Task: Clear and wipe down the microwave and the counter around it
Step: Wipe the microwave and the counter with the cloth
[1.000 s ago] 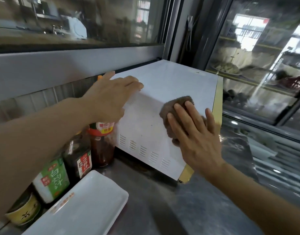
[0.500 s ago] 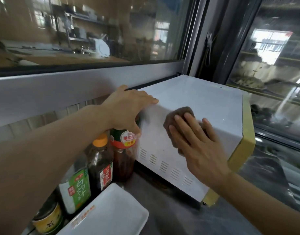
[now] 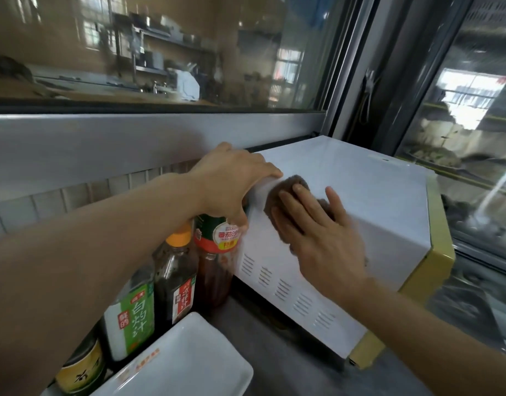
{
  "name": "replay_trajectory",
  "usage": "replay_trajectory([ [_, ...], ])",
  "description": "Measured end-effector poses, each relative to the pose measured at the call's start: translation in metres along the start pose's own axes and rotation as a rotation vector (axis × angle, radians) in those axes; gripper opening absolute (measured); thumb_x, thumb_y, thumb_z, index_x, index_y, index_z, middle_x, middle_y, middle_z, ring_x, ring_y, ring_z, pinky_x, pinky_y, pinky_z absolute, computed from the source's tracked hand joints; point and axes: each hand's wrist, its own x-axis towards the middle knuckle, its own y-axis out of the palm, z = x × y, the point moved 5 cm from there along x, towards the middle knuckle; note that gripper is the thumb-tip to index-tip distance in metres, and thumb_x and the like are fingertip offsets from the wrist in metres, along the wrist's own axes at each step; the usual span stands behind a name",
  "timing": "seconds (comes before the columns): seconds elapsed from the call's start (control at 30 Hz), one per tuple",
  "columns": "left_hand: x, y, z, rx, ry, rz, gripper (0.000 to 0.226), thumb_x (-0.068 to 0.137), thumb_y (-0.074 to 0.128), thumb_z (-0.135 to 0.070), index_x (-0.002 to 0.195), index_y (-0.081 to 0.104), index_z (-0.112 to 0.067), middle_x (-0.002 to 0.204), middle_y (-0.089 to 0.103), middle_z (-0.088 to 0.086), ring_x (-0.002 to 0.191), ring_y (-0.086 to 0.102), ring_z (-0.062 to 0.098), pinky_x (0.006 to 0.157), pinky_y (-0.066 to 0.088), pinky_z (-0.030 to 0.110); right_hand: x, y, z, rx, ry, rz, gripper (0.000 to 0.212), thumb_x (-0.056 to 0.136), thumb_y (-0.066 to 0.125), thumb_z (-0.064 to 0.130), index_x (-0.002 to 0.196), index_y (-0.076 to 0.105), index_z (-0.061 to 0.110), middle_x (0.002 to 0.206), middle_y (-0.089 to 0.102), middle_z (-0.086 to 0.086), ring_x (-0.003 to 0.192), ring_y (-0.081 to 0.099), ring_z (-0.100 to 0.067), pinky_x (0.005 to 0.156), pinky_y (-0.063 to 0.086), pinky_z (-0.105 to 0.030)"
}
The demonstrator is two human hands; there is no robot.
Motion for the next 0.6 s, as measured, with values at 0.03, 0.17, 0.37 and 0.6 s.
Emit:
replay_trajectory([
  [0.03,0.001,0.0,0.0,0.006,0.001,-0.008,0.096,0.057,0.08,-0.055,0.138,0.034,-0.037,0.137,0.048,-0.01,0.124,0.043,0.014,0.102,0.029,0.039,-0.003,0.006,0.007,-0.016,-0.032,0.011,0.05,0.074,0.054,0.019,0.122,0.063,0.012,0.13,0.059,-0.012,0.127,0.049,-0.032,0.113,0.007,-0.047],
  [0.17,0.003,0.001,0.005,0.025,-0.012,0.026,0.096,0.055,0.081,-0.05,0.138,0.035,-0.035,0.138,0.047,-0.009,0.124,0.044,0.015,0.1,0.03,0.039,-0.047,0.042,0.047,-0.064,-0.256,0.286,0.064,0.071,0.07,0.031,0.131,0.055,0.015,0.137,0.053,-0.009,0.132,0.043,-0.029,0.113,0.021,-0.049],
  [0.37,0.003,-0.004,0.006,0.062,0.011,0.101,0.096,0.06,0.081,-0.048,0.141,0.031,-0.033,0.143,0.041,-0.008,0.129,0.038,0.016,0.104,0.026,0.041,-0.016,0.022,0.026,-0.017,-0.159,0.157,0.065,0.066,0.068,0.021,0.129,0.057,0.013,0.137,0.054,-0.011,0.133,0.043,-0.03,0.112,0.012,-0.052],
  [0.6,0.006,-0.005,0.007,-0.009,-0.002,0.045,0.084,0.058,0.081,-0.047,0.131,0.043,-0.032,0.13,0.052,-0.003,0.123,0.039,0.021,0.104,0.024,0.045,0.023,0.018,0.016,-0.101,-0.093,0.104,0.067,0.071,0.067,0.032,0.135,0.051,0.015,0.142,0.048,-0.009,0.137,0.036,-0.031,0.113,0.011,-0.054],
])
